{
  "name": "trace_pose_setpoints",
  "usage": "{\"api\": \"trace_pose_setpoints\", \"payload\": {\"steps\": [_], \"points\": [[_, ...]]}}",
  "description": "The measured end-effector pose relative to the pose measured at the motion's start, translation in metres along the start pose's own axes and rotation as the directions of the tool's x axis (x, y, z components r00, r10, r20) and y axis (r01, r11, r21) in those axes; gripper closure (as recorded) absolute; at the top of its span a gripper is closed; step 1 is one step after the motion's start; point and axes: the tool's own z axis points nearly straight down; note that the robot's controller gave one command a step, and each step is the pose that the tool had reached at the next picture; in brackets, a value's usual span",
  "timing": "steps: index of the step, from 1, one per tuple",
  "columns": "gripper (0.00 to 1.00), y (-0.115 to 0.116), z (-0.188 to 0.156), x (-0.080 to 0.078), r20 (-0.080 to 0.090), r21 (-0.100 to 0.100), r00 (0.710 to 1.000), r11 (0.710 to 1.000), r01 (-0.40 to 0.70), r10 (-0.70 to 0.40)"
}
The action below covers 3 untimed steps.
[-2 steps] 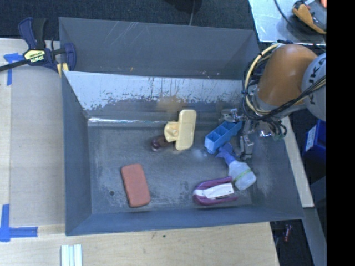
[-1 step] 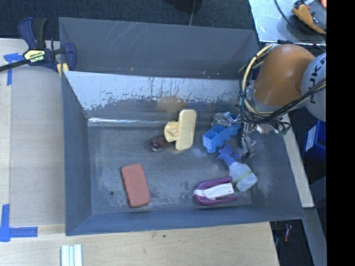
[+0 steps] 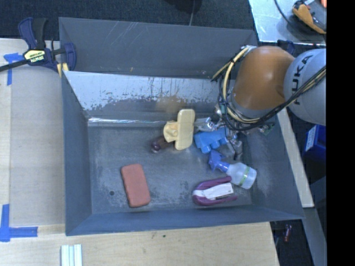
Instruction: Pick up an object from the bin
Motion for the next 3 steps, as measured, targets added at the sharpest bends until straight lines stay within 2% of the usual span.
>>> {"api": "trace_pose_setpoints", "payload": {"steps": [1,3], "points": [[1.00,-0.0056,0.0006,0.0043,0.003,0.003,0.983,0.983,0.182,-0.182],[1.00,-0.0054,-0.0036,0.0044,0.004,0.004,0.984,0.984,0.181,-0.181]]}}
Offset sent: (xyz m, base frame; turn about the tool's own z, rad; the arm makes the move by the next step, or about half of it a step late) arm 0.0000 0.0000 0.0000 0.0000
